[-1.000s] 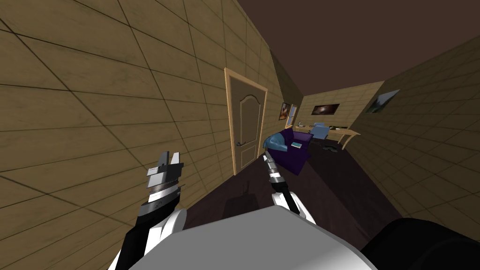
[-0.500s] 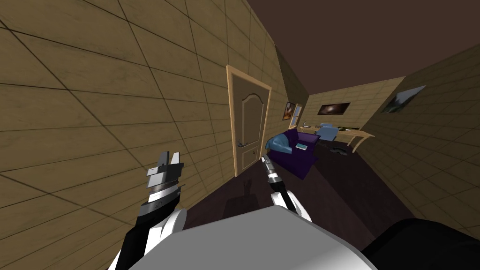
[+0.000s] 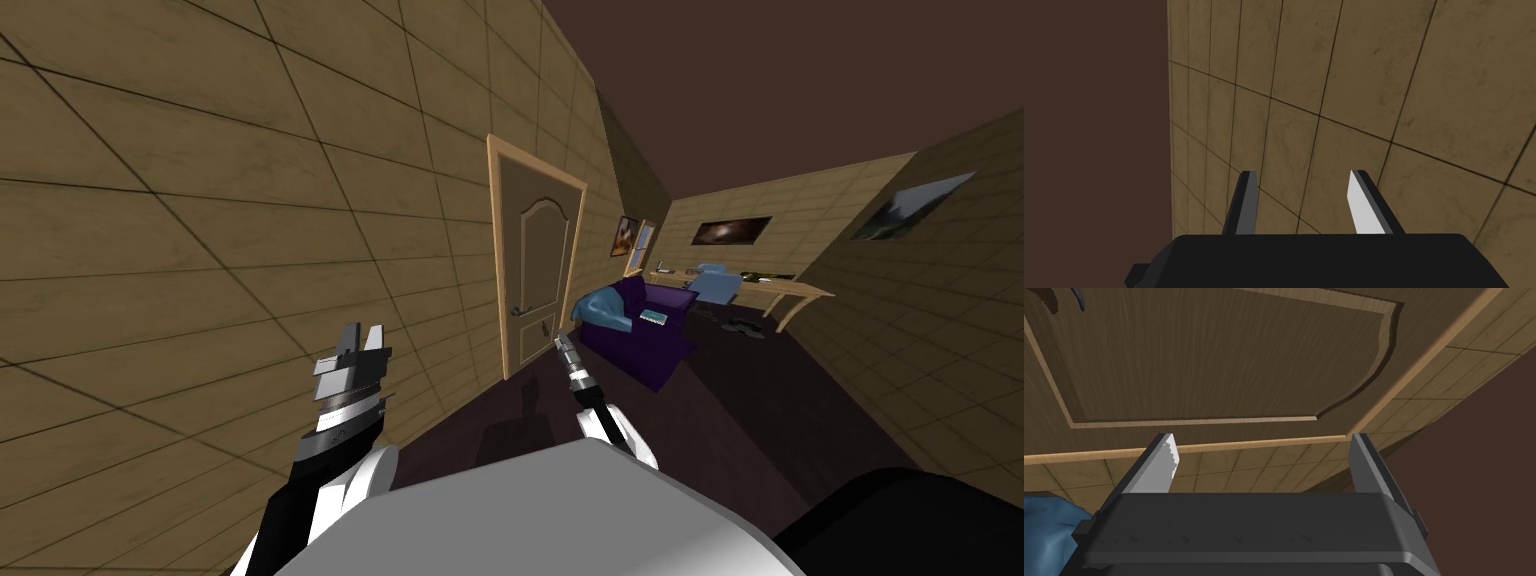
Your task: Pull the door open
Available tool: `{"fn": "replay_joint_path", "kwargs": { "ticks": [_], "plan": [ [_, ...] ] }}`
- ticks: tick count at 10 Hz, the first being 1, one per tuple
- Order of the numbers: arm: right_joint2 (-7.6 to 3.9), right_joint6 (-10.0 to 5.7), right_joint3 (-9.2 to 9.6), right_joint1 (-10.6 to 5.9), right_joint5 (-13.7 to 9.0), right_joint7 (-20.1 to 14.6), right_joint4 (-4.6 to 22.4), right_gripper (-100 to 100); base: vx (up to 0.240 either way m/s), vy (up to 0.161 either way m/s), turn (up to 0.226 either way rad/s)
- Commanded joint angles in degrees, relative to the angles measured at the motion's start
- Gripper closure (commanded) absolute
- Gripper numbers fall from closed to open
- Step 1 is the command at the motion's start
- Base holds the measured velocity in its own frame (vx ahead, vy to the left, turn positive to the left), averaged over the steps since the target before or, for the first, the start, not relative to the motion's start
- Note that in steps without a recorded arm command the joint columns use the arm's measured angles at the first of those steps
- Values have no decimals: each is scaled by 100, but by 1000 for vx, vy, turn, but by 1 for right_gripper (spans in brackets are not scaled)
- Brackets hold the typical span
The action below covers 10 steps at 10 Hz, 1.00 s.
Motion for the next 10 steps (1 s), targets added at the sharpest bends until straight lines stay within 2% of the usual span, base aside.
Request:
{"fn": "replay_joint_path", "kwargs": {
  "ticks": [1, 3, 4, 5, 6, 9, 10],
  "plan": [
    [-44, -74, -4, -60, 7, -63, 211, -100, 59, -14, 35],
    [-160, -190, 21, -234, 50, -227, 564, -100, 73, -12, 73],
    [-160, -190, 21, -234, 50, -227, 636, -100, 63, -13, 32],
    [-219, -248, 34, -321, 72, -309, 846, -100, 54, -15, 62],
    [-219, -248, 34, -321, 72, -309, 849, -100, 39, -11, 31],
    [-392, -424, 71, -582, 137, -556, 1416, -100, 76, -20, 87],
    [-392, -424, 71, -582, 137, -556, 1490, -100, 68, -24, 41]
  ]
}}
